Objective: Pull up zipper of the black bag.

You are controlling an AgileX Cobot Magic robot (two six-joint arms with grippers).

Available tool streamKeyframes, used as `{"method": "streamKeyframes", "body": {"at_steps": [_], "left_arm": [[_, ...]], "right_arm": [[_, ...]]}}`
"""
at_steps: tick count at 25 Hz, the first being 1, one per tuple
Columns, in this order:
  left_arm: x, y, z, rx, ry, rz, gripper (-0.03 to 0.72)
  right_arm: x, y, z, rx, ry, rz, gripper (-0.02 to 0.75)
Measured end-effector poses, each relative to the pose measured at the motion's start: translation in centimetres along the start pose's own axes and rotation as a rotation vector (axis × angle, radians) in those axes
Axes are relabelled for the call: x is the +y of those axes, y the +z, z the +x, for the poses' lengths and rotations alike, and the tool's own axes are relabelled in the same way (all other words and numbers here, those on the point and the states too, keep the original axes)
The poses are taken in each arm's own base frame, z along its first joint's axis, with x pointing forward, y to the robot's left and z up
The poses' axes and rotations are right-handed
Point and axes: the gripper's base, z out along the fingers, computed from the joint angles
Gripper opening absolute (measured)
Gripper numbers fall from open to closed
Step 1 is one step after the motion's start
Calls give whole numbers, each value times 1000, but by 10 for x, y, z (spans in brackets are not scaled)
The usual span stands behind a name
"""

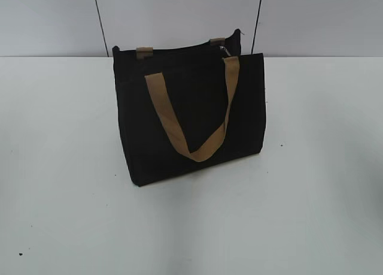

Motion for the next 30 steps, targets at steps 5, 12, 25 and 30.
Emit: {"method": "streamKeyframes", "body": {"at_steps": [5, 12, 25, 30], "left_arm": [[-3, -33, 52, -66, -6, 2, 491], [-7, -49, 110, -95, -10, 7, 491], [-12, -77, 158, -381, -18, 13, 490], [-12, -78, 160, -395, -19, 16, 490]], "right_arm": [[13, -10, 64, -28, 5, -5, 402], [28, -14, 136, -93, 18, -31, 402], [43, -14, 212, -288, 5, -19, 402], [47, -28, 230, -449, -6, 1, 402]]}}
